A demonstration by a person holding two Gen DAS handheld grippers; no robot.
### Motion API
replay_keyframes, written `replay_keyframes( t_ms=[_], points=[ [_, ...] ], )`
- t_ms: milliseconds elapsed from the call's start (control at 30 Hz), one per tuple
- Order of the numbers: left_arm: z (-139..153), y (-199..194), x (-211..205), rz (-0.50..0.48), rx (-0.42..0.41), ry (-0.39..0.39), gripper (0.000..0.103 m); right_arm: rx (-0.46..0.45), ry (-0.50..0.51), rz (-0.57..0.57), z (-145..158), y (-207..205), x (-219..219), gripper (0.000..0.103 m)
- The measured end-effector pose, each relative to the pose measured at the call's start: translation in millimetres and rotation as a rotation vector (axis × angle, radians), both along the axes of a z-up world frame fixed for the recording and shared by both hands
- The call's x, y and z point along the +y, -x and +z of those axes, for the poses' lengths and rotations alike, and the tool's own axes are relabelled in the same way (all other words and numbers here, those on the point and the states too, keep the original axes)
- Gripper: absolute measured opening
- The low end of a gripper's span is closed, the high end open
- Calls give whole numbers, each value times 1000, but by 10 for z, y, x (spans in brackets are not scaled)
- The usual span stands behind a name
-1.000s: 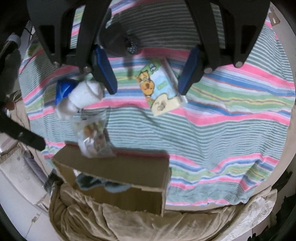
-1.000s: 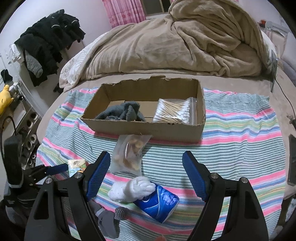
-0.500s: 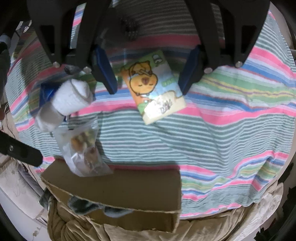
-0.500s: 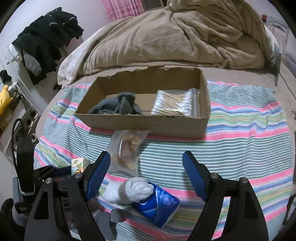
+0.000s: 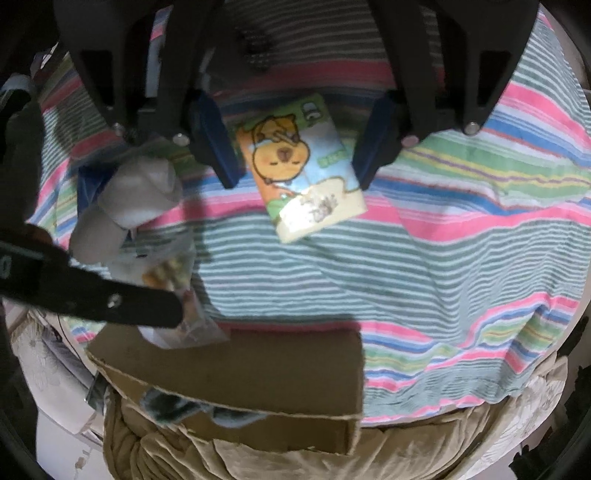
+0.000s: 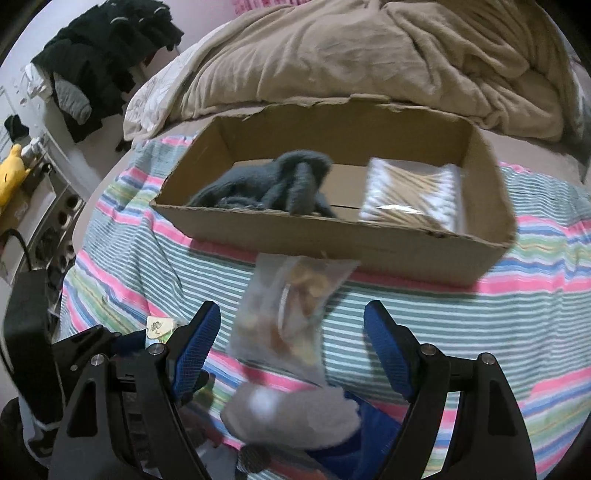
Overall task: Organize objects
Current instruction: 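Grasp the cartoon tissue pack with left tool while right tool grasps snack bag, then carry tissue pack and snack bag over the box with both tools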
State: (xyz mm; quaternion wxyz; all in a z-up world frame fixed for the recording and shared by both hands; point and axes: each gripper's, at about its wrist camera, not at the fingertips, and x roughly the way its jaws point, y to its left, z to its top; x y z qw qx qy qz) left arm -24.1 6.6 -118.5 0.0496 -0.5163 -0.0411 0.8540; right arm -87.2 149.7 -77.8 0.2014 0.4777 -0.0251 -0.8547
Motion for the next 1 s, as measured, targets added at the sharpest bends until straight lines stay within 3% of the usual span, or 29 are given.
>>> replay_keyframes(
  t_ms=[100, 133, 233, 367, 1000],
  points=[
    [19, -15, -22, 6, 6, -12, 59, -5, -15, 20, -63, 31, -92, 82],
    [24, -17, -22, 6, 7, -13, 59, -6, -17, 24, -75, 35, -106, 80],
    [44, -29, -29, 7, 11, -22, 56, -7, -34, 28, -103, 36, -127, 58],
    [87, -48, -27, 2, 15, -31, 50, 3, -21, 37, -66, 1, -82, 54],
    [384, -113, 13, -31, 85, -75, 47, 83, 23, -2, 343, -283, 197, 47]
  ],
)
